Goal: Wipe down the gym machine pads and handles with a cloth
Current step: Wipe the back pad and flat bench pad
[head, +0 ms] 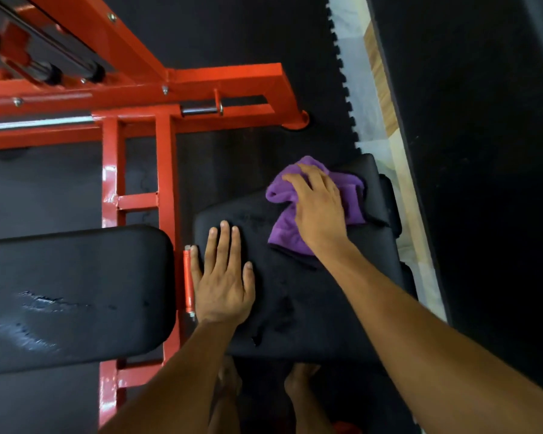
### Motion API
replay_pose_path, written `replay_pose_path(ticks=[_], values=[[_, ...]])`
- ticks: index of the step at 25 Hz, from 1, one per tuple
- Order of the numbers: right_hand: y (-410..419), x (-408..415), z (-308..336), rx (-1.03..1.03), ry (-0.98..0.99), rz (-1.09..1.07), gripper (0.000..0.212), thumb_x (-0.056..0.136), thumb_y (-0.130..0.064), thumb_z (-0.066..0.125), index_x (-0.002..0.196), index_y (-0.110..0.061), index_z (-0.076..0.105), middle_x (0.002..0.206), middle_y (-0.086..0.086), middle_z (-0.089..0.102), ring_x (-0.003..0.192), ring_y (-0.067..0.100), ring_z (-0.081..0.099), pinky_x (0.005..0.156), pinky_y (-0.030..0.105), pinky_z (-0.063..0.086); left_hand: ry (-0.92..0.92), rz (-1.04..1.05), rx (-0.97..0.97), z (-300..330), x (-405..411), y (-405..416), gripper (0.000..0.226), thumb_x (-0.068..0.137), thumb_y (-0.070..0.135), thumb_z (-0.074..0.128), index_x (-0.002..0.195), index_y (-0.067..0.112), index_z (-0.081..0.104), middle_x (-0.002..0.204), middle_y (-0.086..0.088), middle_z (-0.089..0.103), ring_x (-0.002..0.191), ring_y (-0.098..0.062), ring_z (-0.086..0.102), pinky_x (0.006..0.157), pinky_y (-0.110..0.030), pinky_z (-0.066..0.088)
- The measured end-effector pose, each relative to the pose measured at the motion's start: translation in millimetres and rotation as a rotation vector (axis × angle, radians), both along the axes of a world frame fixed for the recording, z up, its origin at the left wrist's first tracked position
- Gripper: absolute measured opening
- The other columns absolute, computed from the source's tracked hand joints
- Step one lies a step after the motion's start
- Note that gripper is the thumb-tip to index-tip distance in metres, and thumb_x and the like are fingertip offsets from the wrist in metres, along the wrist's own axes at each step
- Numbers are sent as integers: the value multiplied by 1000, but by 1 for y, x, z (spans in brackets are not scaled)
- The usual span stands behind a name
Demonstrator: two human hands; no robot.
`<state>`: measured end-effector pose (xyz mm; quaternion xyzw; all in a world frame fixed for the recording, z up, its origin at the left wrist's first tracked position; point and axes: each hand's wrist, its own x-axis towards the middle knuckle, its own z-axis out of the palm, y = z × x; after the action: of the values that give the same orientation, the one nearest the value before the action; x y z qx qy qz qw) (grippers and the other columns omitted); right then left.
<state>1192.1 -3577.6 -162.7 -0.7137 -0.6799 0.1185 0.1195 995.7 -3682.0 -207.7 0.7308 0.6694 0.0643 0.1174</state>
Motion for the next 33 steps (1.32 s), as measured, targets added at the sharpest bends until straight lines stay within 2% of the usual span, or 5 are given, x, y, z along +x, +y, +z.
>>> replay_pose_path(ticks=[7,17,21,25,33], values=[[-204,-37,-4,-15,-130,358,57,78,-20,37,131,-26,57,150,7,39,142,34,35,109,56,30,187,-100,-31,7,-154,-13,67,106,45,26,163,9,25,172,-7,15,159,-23,13,127,-57,14],[11,-101,-19,2,-147,45,44,87,-12,62,130,-20,57,140,13,53,132,38,47,110,55,38,180,-107,-97,-14,-192,-21,74,98,38,35,164,10,19,173,-5,11,160,-22,7,126,-59,11],[-105,-93,-16,-15,-95,75,53,82,-5,54,133,-19,57,150,13,45,144,38,33,115,61,29,179,-121,-104,-13,-191,-21,74,97,38,36,164,10,19,173,-5,10,160,-22,6,126,-59,11],[-194,-101,-9,-70,-137,179,75,65,-3,76,133,-24,50,148,9,45,143,35,30,114,60,31,172,-112,-74,-14,-191,-23,76,95,37,37,164,9,19,173,-7,11,160,-23,7,127,-59,10],[13,-140,-18,22,-103,96,44,87,-18,52,131,-19,58,135,10,56,124,34,53,105,50,42,173,-125,-49,-13,-192,-22,78,92,36,41,163,10,23,172,-7,15,160,-23,11,126,-60,14]])
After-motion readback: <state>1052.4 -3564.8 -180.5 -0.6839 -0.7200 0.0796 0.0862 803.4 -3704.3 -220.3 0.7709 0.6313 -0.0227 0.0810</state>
